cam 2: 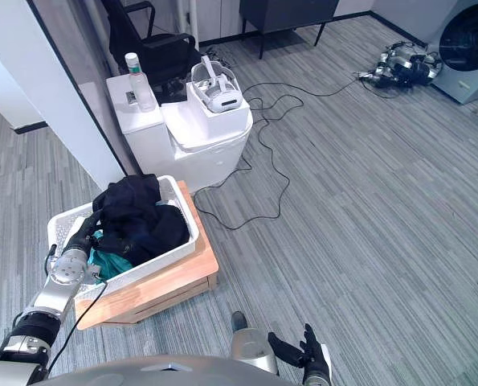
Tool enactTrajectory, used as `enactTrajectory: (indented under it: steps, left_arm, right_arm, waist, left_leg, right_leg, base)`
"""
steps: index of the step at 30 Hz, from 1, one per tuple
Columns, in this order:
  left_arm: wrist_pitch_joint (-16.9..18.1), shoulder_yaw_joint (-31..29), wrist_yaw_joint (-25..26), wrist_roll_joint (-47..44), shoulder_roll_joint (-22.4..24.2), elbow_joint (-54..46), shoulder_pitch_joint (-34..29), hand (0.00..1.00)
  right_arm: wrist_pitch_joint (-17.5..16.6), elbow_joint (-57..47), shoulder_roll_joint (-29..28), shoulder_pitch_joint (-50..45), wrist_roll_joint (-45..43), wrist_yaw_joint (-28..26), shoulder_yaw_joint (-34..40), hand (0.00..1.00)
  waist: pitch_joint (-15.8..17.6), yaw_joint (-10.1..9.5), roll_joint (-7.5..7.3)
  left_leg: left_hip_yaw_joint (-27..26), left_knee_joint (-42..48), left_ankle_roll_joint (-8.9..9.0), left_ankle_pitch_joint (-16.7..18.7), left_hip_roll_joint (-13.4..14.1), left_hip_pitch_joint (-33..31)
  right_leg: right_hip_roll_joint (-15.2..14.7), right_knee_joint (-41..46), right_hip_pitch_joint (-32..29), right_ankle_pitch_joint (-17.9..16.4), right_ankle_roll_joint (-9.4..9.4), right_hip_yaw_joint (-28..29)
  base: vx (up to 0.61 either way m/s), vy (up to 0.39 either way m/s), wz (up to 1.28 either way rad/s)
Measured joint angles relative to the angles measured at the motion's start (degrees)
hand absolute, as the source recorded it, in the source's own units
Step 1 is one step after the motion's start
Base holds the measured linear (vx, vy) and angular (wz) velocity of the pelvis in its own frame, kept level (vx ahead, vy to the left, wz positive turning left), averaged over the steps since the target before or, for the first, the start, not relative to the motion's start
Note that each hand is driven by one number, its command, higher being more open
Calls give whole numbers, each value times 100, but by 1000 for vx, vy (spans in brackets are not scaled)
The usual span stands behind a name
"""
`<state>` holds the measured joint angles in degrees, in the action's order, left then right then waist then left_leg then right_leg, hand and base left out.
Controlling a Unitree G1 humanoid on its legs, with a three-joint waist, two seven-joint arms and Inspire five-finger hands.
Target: Tidy up the quilt and then pick up the clothes from the bed and put them into the laundry hamper
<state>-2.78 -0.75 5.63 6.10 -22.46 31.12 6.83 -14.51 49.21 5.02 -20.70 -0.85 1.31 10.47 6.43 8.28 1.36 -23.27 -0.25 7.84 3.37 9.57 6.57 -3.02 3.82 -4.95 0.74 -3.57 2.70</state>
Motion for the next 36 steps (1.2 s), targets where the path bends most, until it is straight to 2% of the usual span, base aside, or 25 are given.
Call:
enactTrajectory:
  steps: [7,10,17,23,24,27,30,32,33,34,36]
  left_arm:
    - [13,-781,113,-669,-312,-995,-267,100]
    - [24,-1159,199,-1057,-341,-1386,-297,100]
    - [78,-1873,479,-1348,-359,-2126,-310,100]
    - [170,-2500,1468,-2177,-556,-2533,-310,100]
    - [144,-2665,1703,-2183,-556,-2443,-319,100]
    - [-76,-3022,1861,-2499,-524,-1985,-612,100]
    - [-158,-3334,1506,-3087,-10,-623,-1111,100]
    - [-149,-3408,1160,-3126,543,200,-1472,100]
    - [-150,-3407,869,-3024,889,678,-1705,100]
    - [-141,-3408,574,-2862,1223,1110,-1974,100]
    - [-88,-3401,201,-2382,1665,1679,-2335,100]
  right_arm:
    - [0,91,-24,-62,2,-14,36,100]
    - [7,274,-20,-67,-3,-12,60,100]
    - [36,410,-9,-71,-9,40,-31,100]
    - [86,454,87,-59,-80,81,-223,100]
    - [162,455,96,-53,-167,72,-235,100]
    - [286,456,132,-15,-223,17,-263,100]
    - [303,490,154,76,-218,-173,-198,100]
    - [275,502,68,135,-211,-296,-74,100]
    - [252,506,-50,142,-208,-403,33,100]
    - [215,508,-148,149,-181,-547,89,100]
    - [73,508,-293,207,-88,-786,135,100]
  waist:
    - [-40,-95,24]
    - [-218,-251,52]
    - [-406,-373,46]
    - [-561,-416,-12]
    - [-553,-435,0]
    - [-581,-494,-22]
    - [-593,-535,-18]
    - [-591,-591,-111]
    - [-575,-671,-169]
    - [-600,-733,-311]
    - [-594,-883,-449]
  left_leg:
    - [242,-19,-15,-62,1,67]
    - [310,-104,-23,-118,-20,78]
    - [443,-130,-42,-162,-50,92]
    - [476,-311,-68,-265,-118,143]
    - [475,-330,-69,-265,-124,186]
    - [474,-386,-75,-271,-138,195]
    - [502,-403,-86,-266,-168,206]
    - [540,-402,-92,-256,-180,214]
    - [579,-402,-93,-254,-181,212]
    - [623,-402,-95,-251,-185,215]
    - [632,-406,-93,-233,-191,308]
  right_leg:
    - [-39,-90,240,-2,-3,-248]
    - [-69,-108,262,-3,-4,-319]
    - [-110,-203,415,17,-27,-470]
    - [-169,-302,463,53,-73,-527]
    - [-172,-316,508,52,-74,-532]
    - [-174,-361,516,54,-79,-546]
    - [-202,-391,548,53,-86,-578]
    - [-221,-400,583,45,-95,-619]
    - [-258,-401,609,32,-101,-666]
    - [-272,-396,643,9,-107,-716]
    - [-283,-378,744,-32,-114,-740]
  base:
    - [-7,-3,17]
    - [-17,6,11]
    - [-22,2,13]
    - [-8,0,4]
    - [0,0,0]
    - [3,-1,1]
    - [29,8,5]
    - [38,8,11]
    - [48,17,21]
    - [40,16,21]
    - [20,18,10]
